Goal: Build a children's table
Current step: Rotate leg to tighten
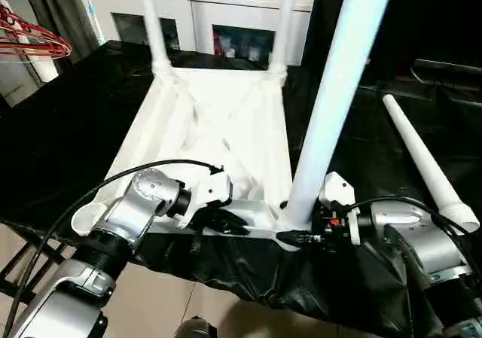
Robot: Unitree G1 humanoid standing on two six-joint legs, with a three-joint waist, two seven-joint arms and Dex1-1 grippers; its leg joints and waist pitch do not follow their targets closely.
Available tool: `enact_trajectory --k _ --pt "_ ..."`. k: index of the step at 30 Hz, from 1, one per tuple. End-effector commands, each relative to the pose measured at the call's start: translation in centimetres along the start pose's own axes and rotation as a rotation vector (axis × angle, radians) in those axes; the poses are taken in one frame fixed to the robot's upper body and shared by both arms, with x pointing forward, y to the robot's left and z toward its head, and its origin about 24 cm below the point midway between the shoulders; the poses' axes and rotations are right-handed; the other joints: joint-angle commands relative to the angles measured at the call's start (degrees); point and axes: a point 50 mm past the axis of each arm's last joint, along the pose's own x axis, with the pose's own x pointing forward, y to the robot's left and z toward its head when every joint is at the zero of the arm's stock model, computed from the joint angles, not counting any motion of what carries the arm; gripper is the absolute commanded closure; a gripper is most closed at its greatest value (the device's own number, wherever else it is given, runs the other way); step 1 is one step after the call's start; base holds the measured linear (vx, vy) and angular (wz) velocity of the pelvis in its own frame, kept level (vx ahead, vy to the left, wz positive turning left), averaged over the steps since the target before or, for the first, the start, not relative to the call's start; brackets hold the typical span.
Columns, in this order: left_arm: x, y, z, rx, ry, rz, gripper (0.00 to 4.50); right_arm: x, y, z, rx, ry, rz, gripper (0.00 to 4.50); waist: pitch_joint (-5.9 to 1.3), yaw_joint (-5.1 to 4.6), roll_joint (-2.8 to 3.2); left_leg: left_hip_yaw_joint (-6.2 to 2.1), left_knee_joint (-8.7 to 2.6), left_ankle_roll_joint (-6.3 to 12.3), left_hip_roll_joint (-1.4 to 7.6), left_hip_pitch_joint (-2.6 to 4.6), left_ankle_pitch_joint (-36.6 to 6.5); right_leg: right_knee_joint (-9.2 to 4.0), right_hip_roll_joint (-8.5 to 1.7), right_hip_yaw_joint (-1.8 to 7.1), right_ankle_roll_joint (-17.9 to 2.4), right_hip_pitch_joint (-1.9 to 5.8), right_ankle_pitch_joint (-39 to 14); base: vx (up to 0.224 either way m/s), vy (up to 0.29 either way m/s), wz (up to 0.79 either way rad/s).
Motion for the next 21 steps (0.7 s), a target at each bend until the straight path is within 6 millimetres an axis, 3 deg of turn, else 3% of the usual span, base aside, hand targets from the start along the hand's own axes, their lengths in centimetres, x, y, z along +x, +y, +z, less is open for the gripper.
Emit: enact_trajectory --k 1,6,11,14,15,16,18,19,21 --pt "0.0 0.3 1.5 0.065 -0.045 0.008 4.5 0.6 0.9 -0.1 0.007 -0.007 0.08 1.63 -4.13 -0.23 -0.52 -1.19 -4.41 1.31 3.47 1.46 -18.6 -4.24 -4.47 2.69 -11.1 2.05 -21.0 0.0 0.0 0.0" --pt "0.8 1.3 2.1 0.049 -0.08 0.13 4.5 1.5 1.1 -0.3 0.067 -0.065 0.013 1.7 -4.19 0.03 -0.56 -1.07 -4.26 1.82 3.43 1.32 -17.5 -4.15 -4.46 2.74 -11.3 2.01 -19.8 0.0 0.0 0.0" --pt "1.5 2.4 2.9 0.018 -0.101 0.253 4.5 2.6 0.2 -0.5 0.11 -0.102 -0.161 1.72 -3.93 -0.09 -0.71 -1.33 -4.45 0.22 3.12 1.52 -19.4 -4.88 -4.73 2.54 -9.3 1.86 -25.5 0.0 0.0 0.0" --pt "2.9 3.3 3.9 -0.026 -0.108 0.357 4.5 4.2 -1.5 -0.7 0.22 -0.155 -0.423 1.73 -3.83 -1.41 -0.95 -1.65 -4.69 -0.7 2.9 1.24 -20.9 -5.2 -4.86 2.23 -7.7 2.1 -28.8 0.0 0.0 0.0" --pt "3.4 3.4 4.2 -0.039 -0.114 0.376 4.5 4.6 -1.7 -0.7 0.247 -0.167 -0.473 1.73 -3.66 -2.31 -0.82 -1.8 -4.68 -1.32 2.7 1.46 -22.2 -5.67 -4.85 1.94 -7.2 1.75 -31.5 0.0 0.0 0.0" --pt "3.9 3.5 4.6 -0.049 -0.119 0.396 4.5 5.1 -2.0 -0.8 0.275 -0.177 -0.531 1.73 -3.81 -2.37 -0.44 -1.91 -4.52 -1.37 2.61 1.6 -22.6 -5.77 -4.94 1.82 -6.9 1.85 -32.0 0.0 0.0 0.0" --pt "4.7 3.7 5.1 -0.059 -0.122 0.426 4.5 5.9 -2.5 -0.8 0.307 -0.173 -0.624 1.73 -3.66 -2.9 -0.66 -1.98 -4.76 -1.17 2.6 1.21 -22.7 -5.94 -4.9 1.69 -6.4 2.03 -31.9 0.0 0.0 0.0" --pt "5.2 3.7 5.3 -0.063 -0.122 0.439 4.5 6.3 -2.7 -0.8 0.314 -0.168 -0.672 1.73 -3.75 -3.09 -0.22 -1.99 -4.69 -1.19 2.57 1.43 -23.2 -6.06 -4.87 1.63 -6.3 1.83 -31.6 0.0 0.0 0.0" --pt "5.8 3.7 5.5 -0.057 -0.119 0.45 4.5 7.1 -2.8 -0.7 0.319 -0.169 -0.723 1.73 -3.74 -3.69 -0.48 -1.94 -4.7 -1.34 2.43 1.52 -24.0 -6.23 -4.71 1.46 -6.5 1.72 -31.0 0.0 0.0 0.0"
